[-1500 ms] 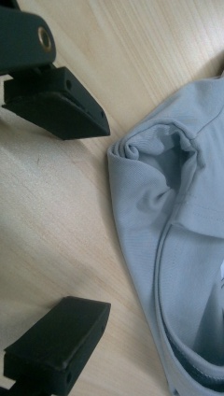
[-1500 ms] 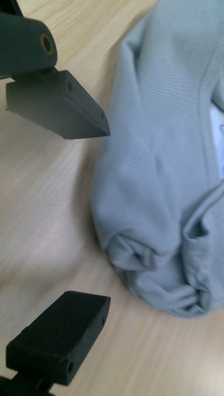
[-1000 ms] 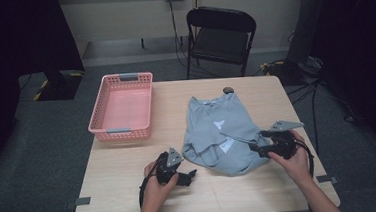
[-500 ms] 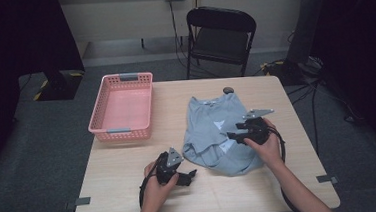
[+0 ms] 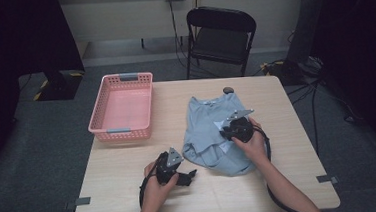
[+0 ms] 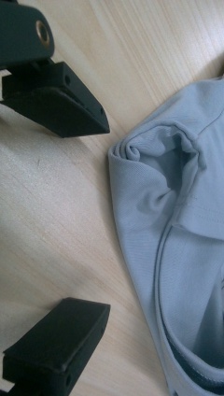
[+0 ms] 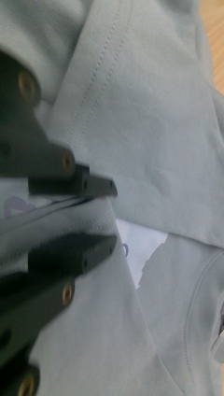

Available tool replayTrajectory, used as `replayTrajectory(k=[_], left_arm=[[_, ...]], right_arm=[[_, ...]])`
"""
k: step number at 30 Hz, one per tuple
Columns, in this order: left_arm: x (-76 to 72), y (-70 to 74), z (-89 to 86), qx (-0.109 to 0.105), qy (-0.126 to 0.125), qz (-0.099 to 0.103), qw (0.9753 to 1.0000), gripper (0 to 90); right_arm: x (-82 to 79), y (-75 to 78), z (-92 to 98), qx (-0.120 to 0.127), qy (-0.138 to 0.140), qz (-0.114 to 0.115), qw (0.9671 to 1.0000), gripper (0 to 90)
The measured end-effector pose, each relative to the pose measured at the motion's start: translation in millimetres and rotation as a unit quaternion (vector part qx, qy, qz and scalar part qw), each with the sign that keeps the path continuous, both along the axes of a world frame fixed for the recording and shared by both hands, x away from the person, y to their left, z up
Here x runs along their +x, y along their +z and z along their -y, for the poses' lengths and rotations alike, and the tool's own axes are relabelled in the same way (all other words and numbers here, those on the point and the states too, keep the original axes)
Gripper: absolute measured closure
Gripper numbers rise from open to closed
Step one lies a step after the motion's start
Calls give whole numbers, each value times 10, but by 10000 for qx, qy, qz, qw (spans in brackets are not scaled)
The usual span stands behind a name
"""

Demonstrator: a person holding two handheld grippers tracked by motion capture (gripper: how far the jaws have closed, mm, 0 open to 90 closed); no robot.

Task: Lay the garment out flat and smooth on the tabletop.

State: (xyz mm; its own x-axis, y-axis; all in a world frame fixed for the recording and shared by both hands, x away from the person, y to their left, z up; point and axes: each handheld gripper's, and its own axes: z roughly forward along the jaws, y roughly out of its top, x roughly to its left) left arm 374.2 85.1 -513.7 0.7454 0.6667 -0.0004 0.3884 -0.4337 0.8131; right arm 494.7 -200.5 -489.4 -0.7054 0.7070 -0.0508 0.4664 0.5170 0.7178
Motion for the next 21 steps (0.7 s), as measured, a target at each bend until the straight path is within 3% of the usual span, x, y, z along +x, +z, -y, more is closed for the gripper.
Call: replayTrajectory(k=[1,2,4,9,15,21], left_arm=[[0,0,0,-1,-2,-1,10000,115],[0,0,0,-3,-2,-3,10000,115],[0,0,0,0,1,0,10000,115],[0,0,0,-1,0,0,10000,114],[1,0,0,4,1,-1,10000,112],[1,0,0,-1,-1,-2,10000,112]], right_arm=[[0,0,0,0,0,0,10000,792],[-16,16,-19,-164,44,80,9998,856],[-18,22,-24,-153,49,62,9999,863],[-18,84,34,126,-31,19,9999,873],[-69,290,241,606,-120,89,9981,873],[-106,420,474,714,-244,228,9969,873]])
